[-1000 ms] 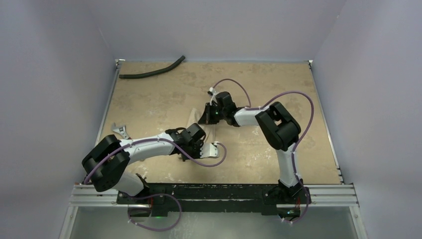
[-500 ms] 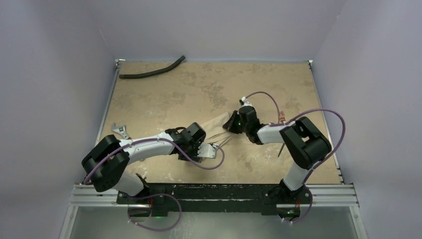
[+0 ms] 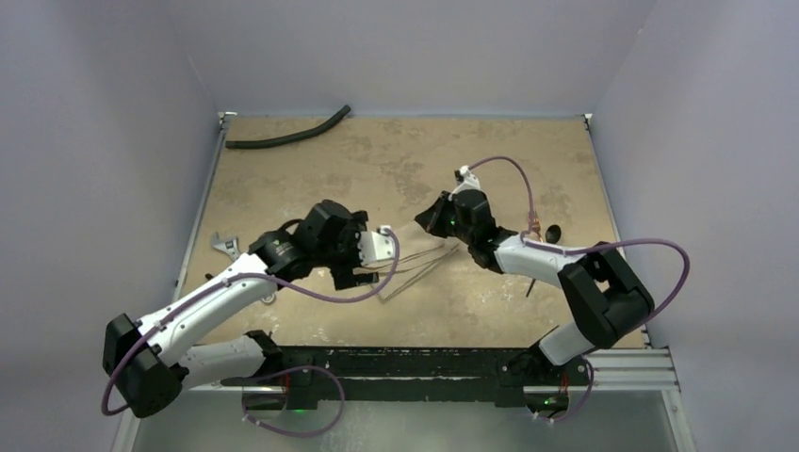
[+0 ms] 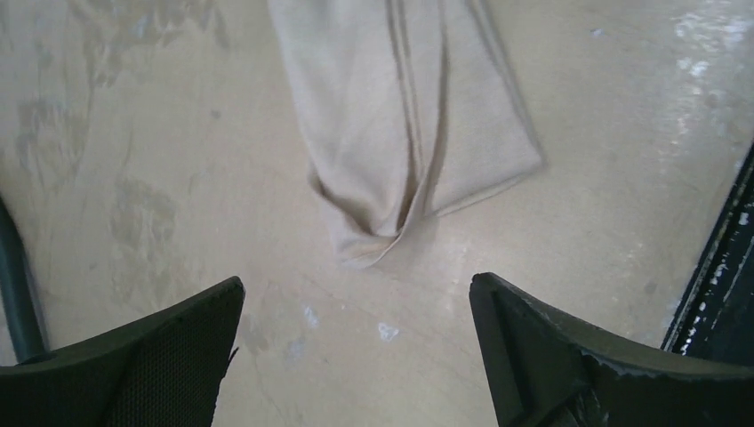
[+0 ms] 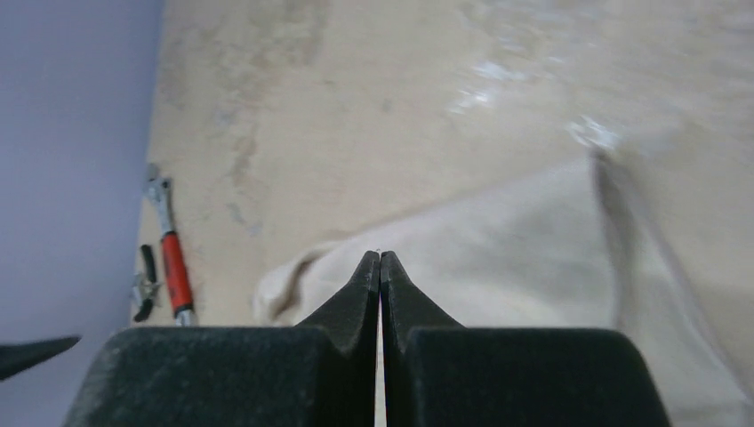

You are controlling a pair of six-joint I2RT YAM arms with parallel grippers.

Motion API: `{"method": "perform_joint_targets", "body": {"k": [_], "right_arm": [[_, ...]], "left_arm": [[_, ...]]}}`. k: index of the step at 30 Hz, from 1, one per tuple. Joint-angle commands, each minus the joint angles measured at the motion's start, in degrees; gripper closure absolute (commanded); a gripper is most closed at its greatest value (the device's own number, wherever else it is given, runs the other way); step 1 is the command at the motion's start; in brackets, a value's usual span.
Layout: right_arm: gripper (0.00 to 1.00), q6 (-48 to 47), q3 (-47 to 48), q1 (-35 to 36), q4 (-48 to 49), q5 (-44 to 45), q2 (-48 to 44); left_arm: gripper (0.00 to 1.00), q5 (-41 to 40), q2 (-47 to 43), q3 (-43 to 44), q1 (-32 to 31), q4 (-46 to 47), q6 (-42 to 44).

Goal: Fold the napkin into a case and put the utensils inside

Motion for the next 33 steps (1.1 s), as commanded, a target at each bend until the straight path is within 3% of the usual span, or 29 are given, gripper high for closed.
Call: {"method": "perform_joint_targets", "body": {"k": [1,5,10,15,19,27,33], "right_arm": [[1.00,-1.00,8.02,4.35,0.91,-4.12,4.88],[1.00,-0.84,14.30,9.37,1.49,-6.41,13.04],[1.00,0.35,16.73,14.18,2.12,-8.24,17.72],[1.00,1.42,14.57,16.21,2.82,-9.43,18.82],[1.00,1.69,13.11,16.77,2.49,-9.87,18.97],[1.00,1.43,10.75,17.04,3.41,-11.68,21.20],[1.00,-0.48,10.56,17.78,3.96,-14.70,24.53]], "left_arm": [[0.06,5.81,2.09,0.29,11.20,1.68,-6.87],[0.26,12.37,10.14,3.47,21.36,1.19,-10.28],[0.49,15.49,15.44,4.00,26.08,3.06,-14.64],[0.53,19.77,17.93,1.72,28.93,4.71,-14.49],[0.62,19.72,19.68,-0.59,28.99,6.68,-10.61],[0.64,16.67,23.28,-3.98,28.99,12.68,-7.22],[0.64,19.84,23.55,-3.09,28.99,10.61,-5.60]]}}
